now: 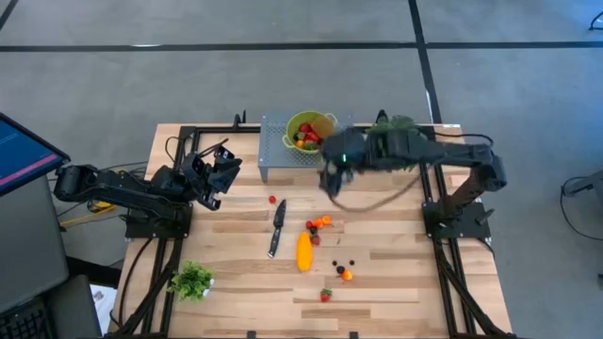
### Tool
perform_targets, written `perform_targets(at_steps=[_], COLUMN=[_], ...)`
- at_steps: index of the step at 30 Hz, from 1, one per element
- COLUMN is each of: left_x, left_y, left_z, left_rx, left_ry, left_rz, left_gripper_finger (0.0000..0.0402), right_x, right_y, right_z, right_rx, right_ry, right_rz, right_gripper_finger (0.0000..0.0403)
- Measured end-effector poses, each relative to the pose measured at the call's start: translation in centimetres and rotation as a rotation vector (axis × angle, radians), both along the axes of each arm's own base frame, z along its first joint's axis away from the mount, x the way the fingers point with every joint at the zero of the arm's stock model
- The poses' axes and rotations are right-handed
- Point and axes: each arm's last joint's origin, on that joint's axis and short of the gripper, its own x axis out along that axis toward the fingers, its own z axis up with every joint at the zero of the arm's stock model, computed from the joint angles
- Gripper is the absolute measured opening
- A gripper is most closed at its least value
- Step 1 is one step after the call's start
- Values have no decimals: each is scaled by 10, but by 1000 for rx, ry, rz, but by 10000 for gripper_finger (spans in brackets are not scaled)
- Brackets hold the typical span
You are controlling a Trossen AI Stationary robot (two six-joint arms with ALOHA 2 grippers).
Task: Pick & Place Fruit
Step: Put the peach into the green strainer bowl on the shelf
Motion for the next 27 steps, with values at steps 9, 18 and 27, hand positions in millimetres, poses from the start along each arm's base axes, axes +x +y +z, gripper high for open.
perform_targets(at_steps=[9,18,27], left_x=[0,0,0], left_y=[0,0,0], left_z=[0,0,0], left_rx=[0,0,1], left_ry=[0,0,0], left_rz=[0,0,-1], left_gripper_finger=[106,106,106], right_x=[-7,-42,-67], right_y=[103,181,197], right_z=[-51,-112,-177], right_rx=[66,144,84], right_ry=[187,241,308], right_rz=[178,219,336], right_gripper_finger=[305,305,305])
